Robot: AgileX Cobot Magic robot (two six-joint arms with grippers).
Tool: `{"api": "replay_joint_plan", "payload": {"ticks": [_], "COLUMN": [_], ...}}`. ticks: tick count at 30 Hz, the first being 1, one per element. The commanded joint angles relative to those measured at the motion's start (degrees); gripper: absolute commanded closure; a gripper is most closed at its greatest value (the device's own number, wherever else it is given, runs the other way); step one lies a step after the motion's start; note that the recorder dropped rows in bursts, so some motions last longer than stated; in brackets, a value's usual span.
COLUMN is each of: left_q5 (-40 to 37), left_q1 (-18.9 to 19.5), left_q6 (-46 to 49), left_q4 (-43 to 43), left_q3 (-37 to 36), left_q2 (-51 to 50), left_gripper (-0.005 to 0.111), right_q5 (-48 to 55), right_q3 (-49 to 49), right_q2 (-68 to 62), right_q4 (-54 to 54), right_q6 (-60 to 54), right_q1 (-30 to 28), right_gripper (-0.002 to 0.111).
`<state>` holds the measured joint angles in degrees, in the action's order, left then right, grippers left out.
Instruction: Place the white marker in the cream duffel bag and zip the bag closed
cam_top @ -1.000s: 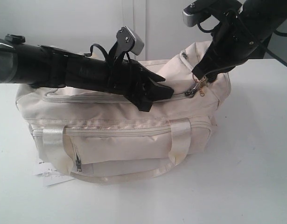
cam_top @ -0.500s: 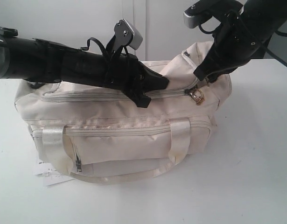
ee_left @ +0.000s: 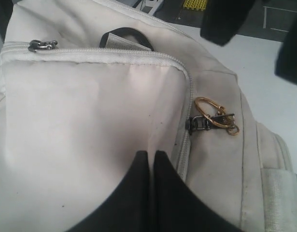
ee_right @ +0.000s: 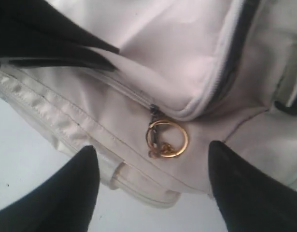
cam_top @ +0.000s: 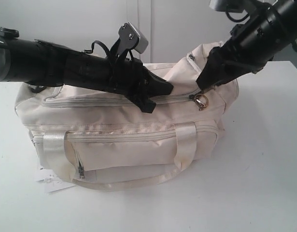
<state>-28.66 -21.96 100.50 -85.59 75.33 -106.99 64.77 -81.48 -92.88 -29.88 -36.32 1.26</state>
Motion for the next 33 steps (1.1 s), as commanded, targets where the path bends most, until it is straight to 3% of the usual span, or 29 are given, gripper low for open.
{"api": "replay_joint_plan", "payload": {"ticks": [1, 11, 17, 21, 24, 26, 27, 28, 33], "left_q5": [-0.3, -0.8, -1.3, -1.4, -1.4, -1.4, -1.4, -1.4, -1.4], "left_q1": [0.0, 0.0, 0.0, 0.0, 0.0, 0.0, 0.0, 0.0, 0.0], "left_q6": [-0.7, -0.8, -1.6, -1.6, -1.6, -1.6, -1.6, -1.6, -1.6], "left_q4": [-0.3, -0.3, -0.1, -0.1, -0.1, -0.1, -0.1, -0.1, 0.0], "left_q3": [0.2, 0.2, 0.2, 0.2, 0.2, 0.2, 0.2, 0.2, 0.2], "left_q2": [0.7, 0.7, 0.7, 0.7, 0.7, 0.7, 0.7, 0.7, 0.7], "left_gripper": [0.107, 0.107, 0.107, 0.107, 0.107, 0.107, 0.107, 0.107, 0.107], "right_q5": [-2.1, -8.7, -13.4, -13.9, -14.0, -14.2, -14.1, -14.1, -13.9], "right_q3": [2.8, 5.7, 5.7, 5.7, 5.7, 5.7, 5.7, 5.7, 5.6], "right_q2": [0.0, -1.0, -3.2, -4.2, -5.2, -5.5, -5.3, -5.0, -1.9], "right_q4": [2.6, 8.1, 10.7, 10.9, 13.1, 13.3, 13.2, 13.2, 14.6], "right_q6": [-2.1, -3.4, -0.7, -0.7, 0.8, 0.9, 1.4, 2.0, 2.2], "right_q1": [2.3, 7.3, 7.3, 7.3, 7.3, 7.3, 7.3, 7.3, 7.3], "right_gripper": [0.045, 0.048, 0.049, 0.055, 0.064, 0.078, 0.096, 0.105, 0.108]}}
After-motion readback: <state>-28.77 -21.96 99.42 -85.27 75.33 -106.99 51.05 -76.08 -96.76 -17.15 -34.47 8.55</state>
